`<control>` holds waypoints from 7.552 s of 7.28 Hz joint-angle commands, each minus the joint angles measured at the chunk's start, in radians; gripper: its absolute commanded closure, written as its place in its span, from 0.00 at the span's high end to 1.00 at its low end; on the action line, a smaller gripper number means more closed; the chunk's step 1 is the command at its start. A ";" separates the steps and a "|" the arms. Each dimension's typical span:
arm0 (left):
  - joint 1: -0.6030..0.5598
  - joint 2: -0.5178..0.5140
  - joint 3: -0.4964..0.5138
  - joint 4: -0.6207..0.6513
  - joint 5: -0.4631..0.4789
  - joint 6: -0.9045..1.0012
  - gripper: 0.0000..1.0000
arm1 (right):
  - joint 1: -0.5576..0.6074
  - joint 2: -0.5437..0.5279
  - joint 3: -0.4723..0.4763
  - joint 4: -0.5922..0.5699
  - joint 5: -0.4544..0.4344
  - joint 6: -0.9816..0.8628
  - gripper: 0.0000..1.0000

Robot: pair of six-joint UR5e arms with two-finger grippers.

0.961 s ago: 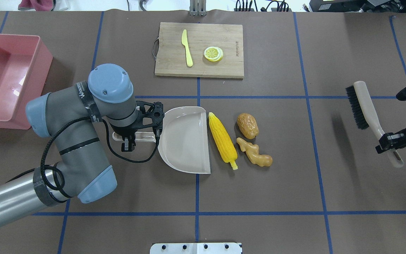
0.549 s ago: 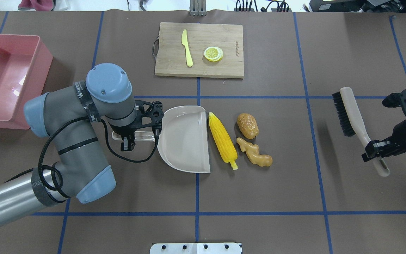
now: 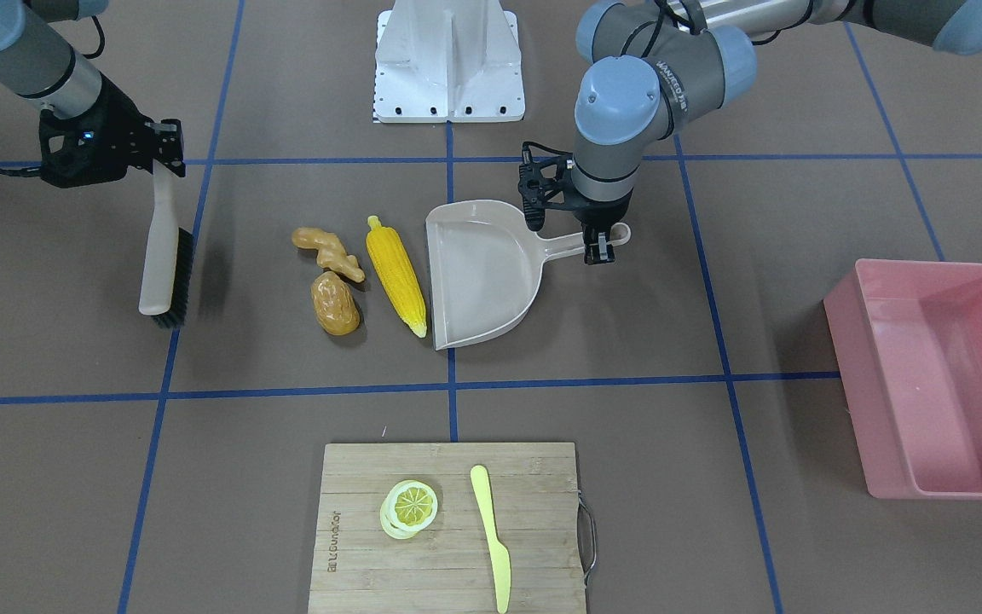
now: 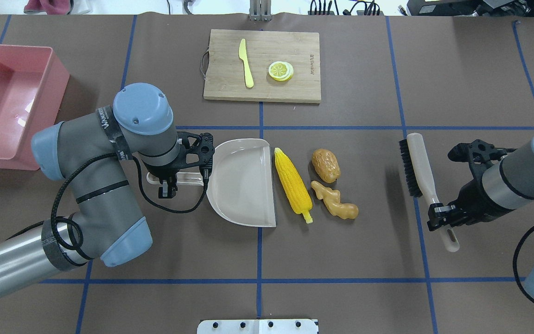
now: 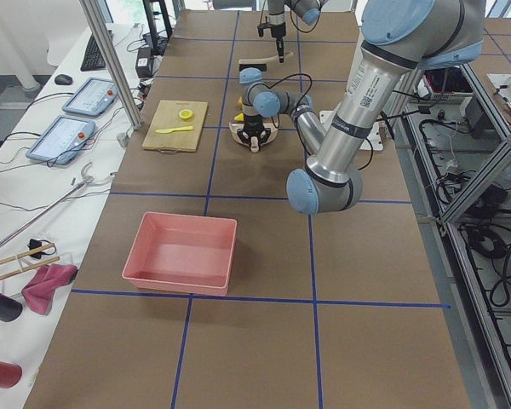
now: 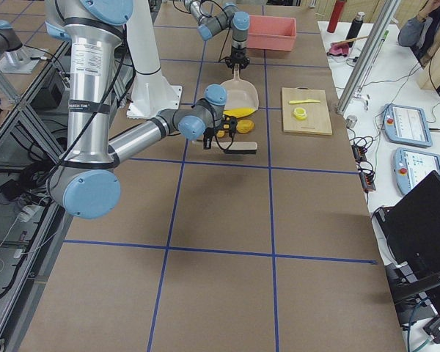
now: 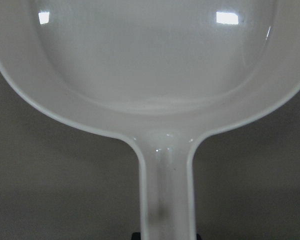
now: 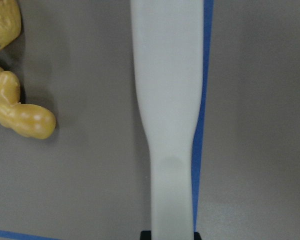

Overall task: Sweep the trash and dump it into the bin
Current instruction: 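Move the brush with the right gripper behind the ginger and corn, then sweep the corn, potato and ginger into the dustpan with the right gripper's brush, then draw the brush back away from the dustpan with the right gripper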

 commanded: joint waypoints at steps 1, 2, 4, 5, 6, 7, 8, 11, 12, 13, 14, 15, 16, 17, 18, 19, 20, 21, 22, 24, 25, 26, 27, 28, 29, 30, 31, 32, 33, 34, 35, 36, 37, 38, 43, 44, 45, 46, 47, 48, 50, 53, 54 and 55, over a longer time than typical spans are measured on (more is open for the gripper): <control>0.002 -0.002 0.005 -0.002 -0.001 0.000 0.00 | -0.093 0.049 -0.002 0.000 -0.035 0.103 0.00; 0.002 -0.002 0.005 -0.001 -0.001 0.000 0.00 | -0.145 0.060 -0.004 0.000 -0.055 0.161 0.00; 0.002 -0.002 0.005 -0.002 -0.001 0.000 0.00 | -0.170 0.088 -0.010 -0.001 -0.063 0.169 0.00; 0.002 -0.001 0.003 -0.001 -0.001 0.000 0.00 | -0.179 0.115 -0.012 -0.009 -0.083 0.171 0.00; 0.002 -0.001 0.003 -0.001 -0.001 0.000 0.00 | -0.206 0.126 -0.013 -0.009 -0.112 0.200 0.00; 0.002 -0.001 0.002 -0.001 -0.001 0.000 0.00 | -0.219 0.155 -0.021 -0.009 -0.117 0.221 0.00; 0.002 -0.002 0.003 -0.001 -0.001 0.000 0.00 | -0.219 0.168 -0.031 -0.009 -0.117 0.221 0.00; 0.002 -0.001 0.003 -0.002 -0.001 0.002 0.00 | -0.204 0.151 -0.028 -0.001 -0.117 0.201 0.00; 0.002 -0.001 0.003 -0.002 -0.001 0.000 0.00 | -0.188 0.151 -0.024 -0.001 -0.106 0.201 0.00; 0.002 -0.001 0.005 -0.002 -0.001 0.002 0.00 | -0.171 0.148 -0.021 0.015 -0.099 0.198 0.00; 0.002 -0.001 0.005 -0.002 -0.001 0.002 0.00 | -0.170 0.110 -0.028 0.078 -0.095 0.177 0.00; 0.002 -0.001 0.005 -0.002 -0.001 0.002 0.00 | -0.171 0.049 -0.045 0.207 -0.094 0.183 0.00; 0.002 -0.001 0.005 -0.002 -0.001 0.002 0.00 | -0.171 0.022 -0.074 0.295 -0.092 0.192 0.00; 0.002 -0.001 0.005 -0.002 -0.001 0.002 0.00 | -0.170 0.022 -0.097 0.336 -0.070 0.195 0.00; 0.002 -0.001 0.005 -0.002 -0.001 0.002 0.00 | -0.162 0.022 -0.107 0.359 -0.065 0.197 0.00; 0.003 -0.001 0.005 -0.002 -0.001 0.002 0.00 | -0.162 0.024 -0.128 0.394 -0.063 0.197 0.00; 0.003 -0.001 0.005 -0.002 -0.001 0.002 0.00 | -0.162 0.025 -0.172 0.464 -0.050 0.200 0.00; 0.003 -0.001 0.006 -0.004 -0.001 0.002 0.00 | -0.164 0.030 -0.214 0.533 -0.043 0.245 0.00; 0.002 -0.001 0.006 -0.004 -0.001 0.002 0.00 | -0.168 0.046 -0.240 0.566 -0.036 0.284 0.00; 0.002 -0.001 0.005 -0.004 -0.001 0.002 0.00 | -0.168 0.105 -0.252 0.545 -0.011 0.287 0.00; 0.002 -0.001 0.005 -0.004 -0.001 0.002 0.00 | -0.170 0.135 -0.255 0.513 -0.013 0.287 0.00; 0.002 -0.001 0.005 -0.004 -0.001 0.002 0.00 | -0.171 0.169 -0.263 0.485 -0.014 0.299 0.00; 0.002 0.001 0.005 -0.004 -0.001 0.002 0.00 | -0.171 0.200 -0.283 0.480 -0.016 0.315 0.00; 0.002 0.001 0.006 -0.004 -0.001 0.002 0.00 | -0.174 0.236 -0.310 0.479 -0.016 0.329 0.00; 0.000 0.001 0.003 -0.004 -0.001 0.003 0.00 | -0.177 0.278 -0.333 0.465 -0.016 0.348 0.00; 0.002 0.001 0.005 -0.004 -0.001 0.002 0.00 | -0.182 0.315 -0.341 0.438 -0.019 0.356 0.00; 0.002 -0.001 0.005 -0.004 -0.001 0.002 0.00 | -0.191 0.350 -0.341 0.402 -0.022 0.372 0.00; 0.002 -0.001 0.005 -0.004 -0.001 0.002 0.00 | -0.208 0.385 -0.340 0.373 -0.037 0.394 0.00; 0.002 0.001 0.005 -0.004 -0.001 0.003 0.00 | -0.228 0.410 -0.340 0.349 -0.060 0.399 0.00; 0.002 0.001 0.005 -0.004 -0.001 0.002 0.00 | -0.248 0.444 -0.338 0.316 -0.080 0.417 0.00; 0.002 -0.001 0.005 -0.004 -0.001 0.002 0.00 | -0.269 0.491 -0.338 0.269 -0.104 0.439 0.00; 0.002 0.001 0.005 -0.004 -0.001 0.002 0.00 | -0.289 0.528 -0.340 0.226 -0.135 0.441 0.00; 0.002 0.001 0.005 -0.004 -0.001 0.002 0.00 | -0.308 0.563 -0.340 0.186 -0.158 0.448 0.00; 0.002 0.001 0.005 -0.004 -0.001 0.003 0.00 | -0.326 0.597 -0.340 0.149 -0.174 0.470 0.00; 0.000 0.001 0.005 -0.004 -0.001 0.003 0.00 | -0.368 0.630 -0.303 0.088 -0.223 0.527 0.00; 0.000 0.001 0.005 -0.004 -0.001 0.003 0.00 | -0.352 0.623 -0.270 0.043 -0.215 0.524 0.00; 0.002 0.001 0.005 -0.004 -0.001 0.003 0.00 | -0.348 0.616 -0.228 -0.007 -0.214 0.517 0.00; 0.002 0.001 0.005 -0.004 -0.001 0.003 0.00 | -0.334 0.611 -0.190 -0.062 -0.212 0.514 0.00; 0.002 0.001 0.005 -0.004 -0.001 0.003 0.00 | -0.323 0.566 -0.132 -0.095 -0.210 0.511 0.00; 0.002 0.001 0.006 -0.004 -0.001 0.002 0.00 | -0.285 0.527 -0.104 -0.097 -0.191 0.488 0.00; 0.000 0.001 0.006 -0.007 -0.001 0.002 0.00 | -0.184 0.495 -0.111 -0.147 -0.136 0.298 0.00; -0.001 0.012 0.013 -0.031 -0.001 0.002 0.00 | -0.139 0.490 -0.108 -0.276 -0.114 0.105 0.00; -0.001 0.013 0.013 -0.037 -0.001 0.002 0.00 | -0.150 0.458 -0.116 -0.276 -0.105 0.085 0.00; -0.001 0.013 0.013 -0.037 -0.001 0.002 0.00 | -0.200 0.447 -0.116 -0.278 -0.109 0.089 0.00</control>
